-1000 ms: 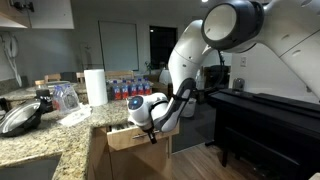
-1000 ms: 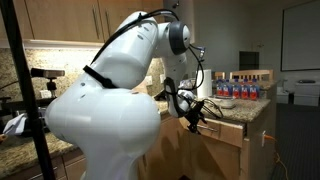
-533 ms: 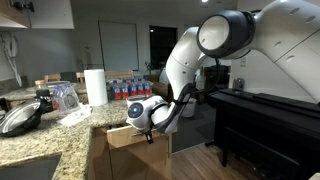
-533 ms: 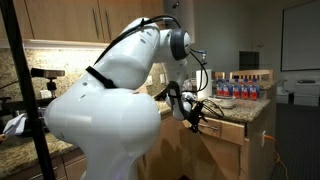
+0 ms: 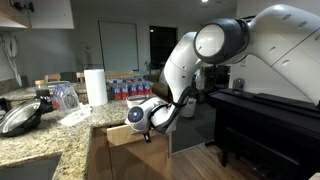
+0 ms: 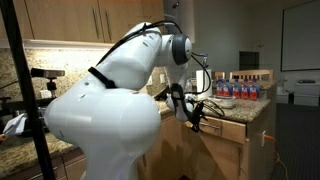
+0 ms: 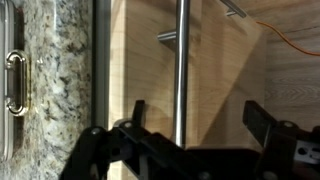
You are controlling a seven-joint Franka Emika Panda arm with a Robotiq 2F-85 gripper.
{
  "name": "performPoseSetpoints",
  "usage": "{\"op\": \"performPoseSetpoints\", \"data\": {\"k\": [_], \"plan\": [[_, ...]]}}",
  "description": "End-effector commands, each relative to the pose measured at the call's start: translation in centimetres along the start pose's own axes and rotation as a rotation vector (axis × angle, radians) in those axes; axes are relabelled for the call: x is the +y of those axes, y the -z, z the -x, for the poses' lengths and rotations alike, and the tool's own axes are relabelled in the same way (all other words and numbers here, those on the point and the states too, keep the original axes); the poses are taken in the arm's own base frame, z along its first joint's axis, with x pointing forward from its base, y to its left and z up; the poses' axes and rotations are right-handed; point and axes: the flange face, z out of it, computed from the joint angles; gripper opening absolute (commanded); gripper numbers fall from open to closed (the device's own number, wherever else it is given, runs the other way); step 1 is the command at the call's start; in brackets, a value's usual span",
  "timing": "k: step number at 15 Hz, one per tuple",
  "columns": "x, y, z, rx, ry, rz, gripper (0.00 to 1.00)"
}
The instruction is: Close the drawer
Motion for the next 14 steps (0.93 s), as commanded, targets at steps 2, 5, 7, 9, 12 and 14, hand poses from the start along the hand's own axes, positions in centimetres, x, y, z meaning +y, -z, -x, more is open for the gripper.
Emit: {"op": "performPoseSetpoints", "data": {"k": [2, 5, 7, 9, 12, 14], "plan": [[0.3, -0.9, -0.2, 0.002, 0.006, 0.054, 1.00], [0.2, -1.3, 0.1, -0.004, 0.029, 0.069, 1.00], [0.2, -1.6, 0.2, -0.004, 0.044, 0.079, 1.00], [0.2, -1.8, 0.3, -0.006, 0.055, 0.086, 1.00], [0.4, -2.5, 0.4, -0.017, 0.060, 0.089, 1.00], [0.5, -3.2, 0.5, -0.026, 0.063, 0.099, 1.00]]}}
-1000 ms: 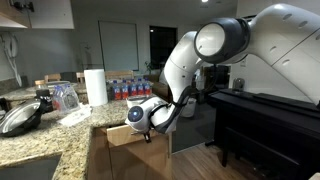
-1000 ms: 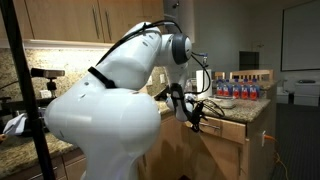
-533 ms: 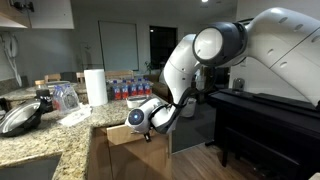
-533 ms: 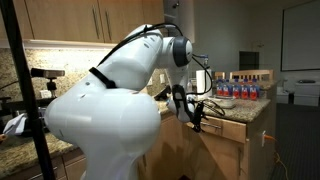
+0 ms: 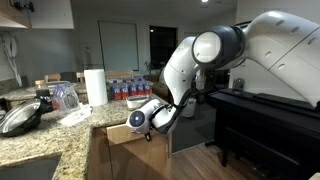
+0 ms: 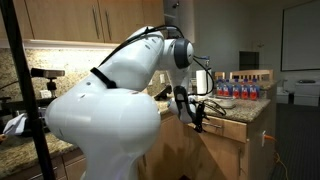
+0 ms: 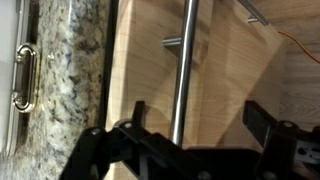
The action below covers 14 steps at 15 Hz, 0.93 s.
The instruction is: Close the drawer
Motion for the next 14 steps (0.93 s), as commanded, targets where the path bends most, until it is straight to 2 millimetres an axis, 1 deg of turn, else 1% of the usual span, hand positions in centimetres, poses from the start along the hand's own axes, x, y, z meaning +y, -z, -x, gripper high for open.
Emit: {"op": "performPoseSetpoints", "data": {"k": [1, 11, 14], "plan": [[0.4, -1.7, 0.5, -0.024, 0.004, 0.033, 1.00], [0.4, -5.1, 0.4, -0.094, 0.002, 0.076, 1.00], [0.1, -6.0, 0.4, -0.113, 0.002, 0.077, 1.00]]}}
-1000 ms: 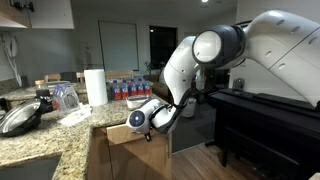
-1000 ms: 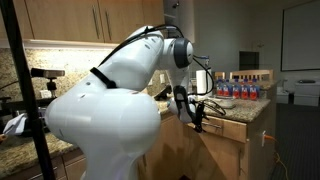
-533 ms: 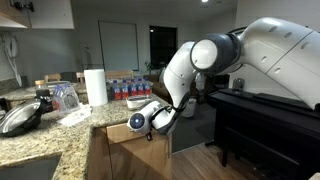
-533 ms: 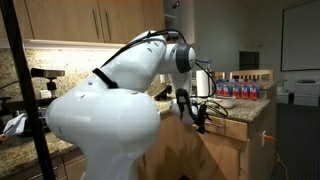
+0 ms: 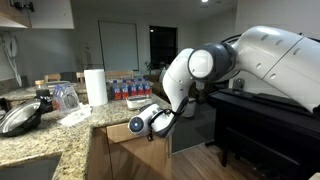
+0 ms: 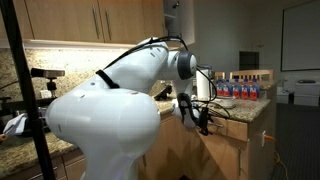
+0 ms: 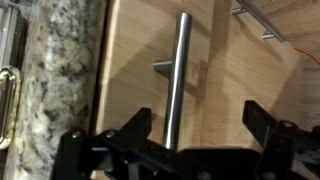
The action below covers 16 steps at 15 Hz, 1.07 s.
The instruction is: Close the drawer
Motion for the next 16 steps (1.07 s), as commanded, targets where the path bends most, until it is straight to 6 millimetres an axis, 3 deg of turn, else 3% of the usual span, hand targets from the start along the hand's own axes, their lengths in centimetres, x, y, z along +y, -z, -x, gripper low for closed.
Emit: {"op": "performPoseSetpoints", "data": {"k": [1, 4, 10, 16], "plan": [[0.2, -1.5, 0.3, -0.027, 0.011, 0.030, 1.00], [0.1, -1.1, 0.9, -0.007, 0.010, 0.033, 1.00], [-0.2, 2.0, 1.3, 0.055, 0.015, 0.043, 1.00], [-2.6, 6.0, 0.9, 0.093, 0.005, -0.019, 1.00]]}}
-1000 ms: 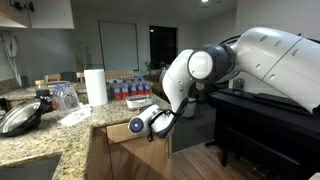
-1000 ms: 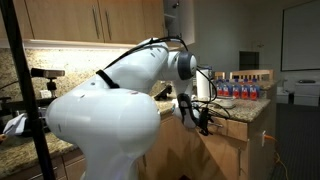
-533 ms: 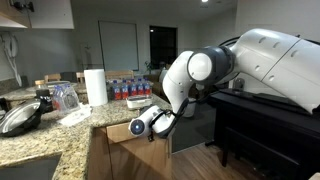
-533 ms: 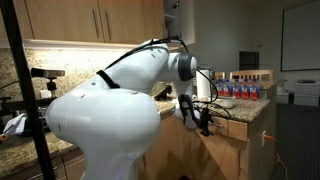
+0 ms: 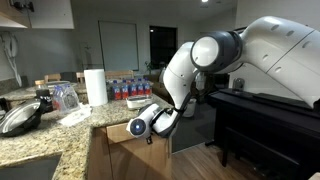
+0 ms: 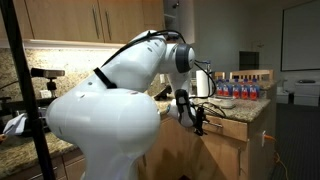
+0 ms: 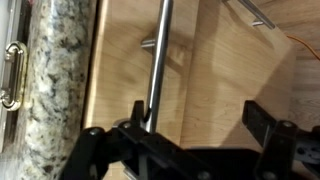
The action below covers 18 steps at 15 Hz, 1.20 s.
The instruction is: Close the drawer
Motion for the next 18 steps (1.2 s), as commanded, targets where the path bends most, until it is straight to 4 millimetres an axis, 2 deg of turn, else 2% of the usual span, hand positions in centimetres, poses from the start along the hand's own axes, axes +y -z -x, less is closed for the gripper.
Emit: {"op": "performPoseSetpoints", "data": {"k": [1, 8, 9, 10, 18], "plan": [[-1.3, 2.6, 0.8, 0.029, -0.013, -0.034, 1.00], [-3.6, 2.3, 0.1, 0.016, -0.001, -0.076, 1.00], [-3.6, 2.1, 0.0, 0.010, -0.003, -0.078, 0.75], [-3.5, 2.0, 0.0, 0.004, -0.003, -0.077, 0.73], [-1.4, 0.3, -0.6, -0.020, -0.022, -0.039, 0.21]]}}
